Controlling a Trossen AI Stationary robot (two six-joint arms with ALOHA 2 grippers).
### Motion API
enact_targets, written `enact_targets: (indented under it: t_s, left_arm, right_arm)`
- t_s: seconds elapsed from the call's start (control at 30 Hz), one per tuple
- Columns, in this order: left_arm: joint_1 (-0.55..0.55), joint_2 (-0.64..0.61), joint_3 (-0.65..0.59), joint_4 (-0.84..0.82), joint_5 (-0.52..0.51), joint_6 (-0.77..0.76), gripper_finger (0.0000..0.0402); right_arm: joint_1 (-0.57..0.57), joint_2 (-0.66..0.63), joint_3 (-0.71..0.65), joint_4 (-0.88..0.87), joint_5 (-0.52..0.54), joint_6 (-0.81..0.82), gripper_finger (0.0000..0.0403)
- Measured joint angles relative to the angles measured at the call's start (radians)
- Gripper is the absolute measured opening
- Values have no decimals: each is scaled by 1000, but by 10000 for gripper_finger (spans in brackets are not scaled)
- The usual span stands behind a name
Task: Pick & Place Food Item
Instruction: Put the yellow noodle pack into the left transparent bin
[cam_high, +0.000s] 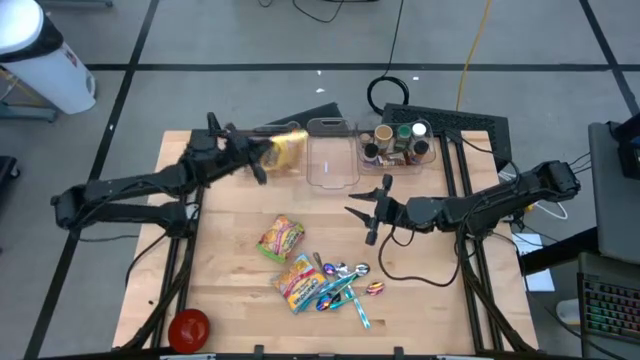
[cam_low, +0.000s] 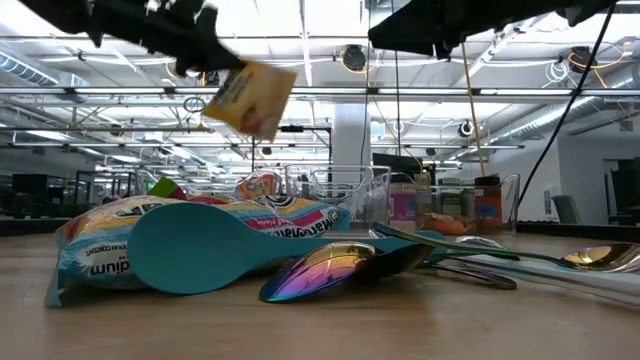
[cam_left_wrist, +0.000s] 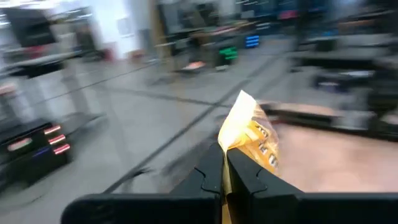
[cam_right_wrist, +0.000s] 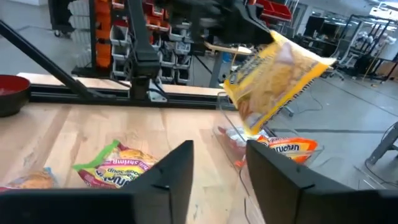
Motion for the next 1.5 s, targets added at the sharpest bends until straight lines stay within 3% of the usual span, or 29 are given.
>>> enact_targets:
  t_s: [0.23,0.43,0.57,0.8,0.93,1.2,1.37,1.5]
  left_arm:
    - [255,-22,-52,-1,28,-43,2]
    - [426,31,-97,-32,113,-170,2]
    - [477,42,-106,-85,77,-270,1]
    - [461,25,-83,-199,-175,-260,1]
    - [404,27,-83,-270,-330,-245,1]
    - [273,66,-119,-255,-623,-286,1]
    - [226,100,-143,-257,-714,-339,3]
    - [208,121,-147,-258,-730,-342,4]
  right_arm:
    - [0,0,0,14,1,-4,179]
    - [0,0,0,15,1,-5,175]
    - [0,0,0,15,2,-5,170]
    - [-6,0,0,18,3,-5,171]
    - [-17,0,0,23,3,-5,167]
    - [-26,0,0,23,3,26,165]
    - [-26,1,0,22,3,21,164]
    - [-26,1,0,19,3,21,164]
